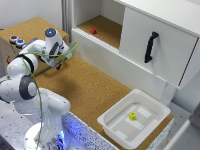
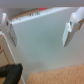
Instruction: Go towards the pink block and grasp it
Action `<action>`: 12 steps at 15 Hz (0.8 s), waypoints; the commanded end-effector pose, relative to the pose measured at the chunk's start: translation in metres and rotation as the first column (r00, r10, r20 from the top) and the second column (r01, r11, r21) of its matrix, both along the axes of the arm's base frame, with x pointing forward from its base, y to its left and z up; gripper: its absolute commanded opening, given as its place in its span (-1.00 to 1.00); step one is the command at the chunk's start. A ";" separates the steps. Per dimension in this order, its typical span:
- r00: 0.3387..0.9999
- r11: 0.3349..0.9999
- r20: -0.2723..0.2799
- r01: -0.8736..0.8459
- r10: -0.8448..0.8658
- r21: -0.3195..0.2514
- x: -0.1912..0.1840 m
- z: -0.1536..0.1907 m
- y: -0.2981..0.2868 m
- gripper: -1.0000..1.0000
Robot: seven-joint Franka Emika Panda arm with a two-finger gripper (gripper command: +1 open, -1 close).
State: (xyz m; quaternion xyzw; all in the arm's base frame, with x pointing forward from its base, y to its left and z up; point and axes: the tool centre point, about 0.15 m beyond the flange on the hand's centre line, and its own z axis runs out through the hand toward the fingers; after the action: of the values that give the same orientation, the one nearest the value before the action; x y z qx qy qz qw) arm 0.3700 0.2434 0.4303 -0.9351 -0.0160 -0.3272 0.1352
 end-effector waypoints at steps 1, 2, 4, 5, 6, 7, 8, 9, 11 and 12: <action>0.998 0.994 -0.042 -0.041 0.037 -0.102 0.088 0.045 -0.022 1.00; 0.999 0.992 -0.033 -0.047 0.043 -0.120 0.101 0.054 -0.026 1.00; 0.999 0.986 -0.013 -0.053 0.052 -0.155 0.121 0.069 -0.030 1.00; 0.998 0.982 -0.006 -0.060 0.060 -0.181 0.132 0.076 -0.032 1.00; 0.998 0.978 -0.006 -0.066 0.066 -0.199 0.142 0.081 -0.035 1.00; 0.997 0.973 0.000 -0.074 0.076 -0.221 0.152 0.085 -0.035 1.00; 0.996 0.968 0.000 -0.085 0.087 -0.234 0.162 0.087 -0.033 1.00; 0.995 0.966 0.000 -0.095 0.098 -0.241 0.172 0.086 -0.030 1.00; 0.995 0.966 0.013 -0.093 0.099 -0.242 0.190 0.080 -0.019 1.00; 0.995 0.966 0.022 -0.087 0.095 -0.244 0.199 0.076 -0.013 1.00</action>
State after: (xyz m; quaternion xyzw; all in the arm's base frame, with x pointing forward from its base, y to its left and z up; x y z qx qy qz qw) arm 0.4998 0.2082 0.5036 -0.9219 -0.0894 -0.3685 0.0791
